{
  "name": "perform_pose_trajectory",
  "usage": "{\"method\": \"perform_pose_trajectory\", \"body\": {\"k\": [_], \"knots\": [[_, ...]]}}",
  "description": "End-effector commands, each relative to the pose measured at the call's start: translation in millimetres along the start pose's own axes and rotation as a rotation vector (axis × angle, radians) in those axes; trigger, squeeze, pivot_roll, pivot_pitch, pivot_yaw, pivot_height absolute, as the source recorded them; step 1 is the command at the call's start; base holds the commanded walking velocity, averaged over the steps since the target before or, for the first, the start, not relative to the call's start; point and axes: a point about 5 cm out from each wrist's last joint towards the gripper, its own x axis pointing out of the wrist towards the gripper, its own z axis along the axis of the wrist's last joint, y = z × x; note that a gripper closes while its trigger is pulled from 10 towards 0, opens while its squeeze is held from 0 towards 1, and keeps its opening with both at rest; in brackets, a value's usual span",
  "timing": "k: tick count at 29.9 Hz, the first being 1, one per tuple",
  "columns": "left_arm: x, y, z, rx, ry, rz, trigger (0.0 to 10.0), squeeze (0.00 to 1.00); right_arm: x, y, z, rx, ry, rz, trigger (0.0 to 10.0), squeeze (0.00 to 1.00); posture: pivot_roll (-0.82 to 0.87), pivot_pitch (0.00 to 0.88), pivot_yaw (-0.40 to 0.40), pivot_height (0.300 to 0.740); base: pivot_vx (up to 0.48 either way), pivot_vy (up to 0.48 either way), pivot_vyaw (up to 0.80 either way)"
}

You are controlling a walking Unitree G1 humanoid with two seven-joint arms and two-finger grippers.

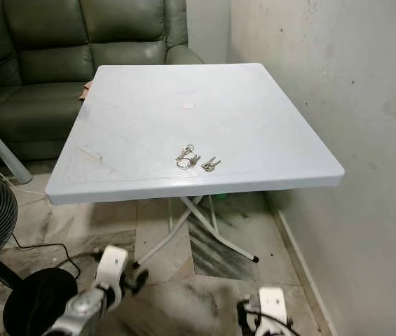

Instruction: Hang keys on a hook

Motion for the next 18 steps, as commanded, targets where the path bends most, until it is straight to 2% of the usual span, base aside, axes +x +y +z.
{"method": "perform_pose_trajectory", "body": {"k": [1,2,3,6,10,14,18], "knots": [[-0.2,8.0,7.9,-0.012,-0.046,0.013,10.0,0.0,0.5,-3.4,8.8,0.009,-0.066,-0.003,10.0,1.0,-0.06,0.0,0.024,0.74,0.0,0.0,0.0],[1.1,10.4,16.0,-0.023,-0.087,0.015,10.0,0.0,1.4,-6.0,17.9,0.003,-0.124,-0.011,10.0,1.0,-0.06,0.0,0.024,0.74,0.0,0.0,0.0],[1.1,10.4,16.0,-0.023,-0.087,0.015,10.0,0.0,1.4,-6.0,17.9,0.003,-0.124,-0.011,10.0,1.0,-0.06,0.0,0.024,0.74,0.0,0.0,0.0],[2.7,11.6,30.4,-0.031,-0.172,0.014,10.0,0.0,0.5,-8.8,33.8,-0.009,-0.24,-0.014,10.0,1.0,-0.07,0.0,0.025,0.74,0.0,0.0,0.0],[2.2,10.8,46.8,-0.071,-0.289,0.001,10.0,0.0,-4.2,-6.4,56.1,0.007,-0.404,-0.012,10.0,1.0,-0.07,0.0,0.02,0.74,0.0,0.0,0.0],[1.2,7.1,58.6,-0.087,-0.368,-0.031,10.0,0.0,-8.8,-5.8,75.2,0.003,-0.512,-0.029,10.0,1.0,-0.06,0.0,0.019,0.74,0.0,0.0,0.0],[0.6,5.0,69.5,-0.074,-0.422,-0.044,10.0,0.0,-10.8,-2.4,88.2,0.023,-0.556,0.005,10.0,1.0,-0.06,0.0,0.017,0.74,0.0,0.0,0.0]]}}
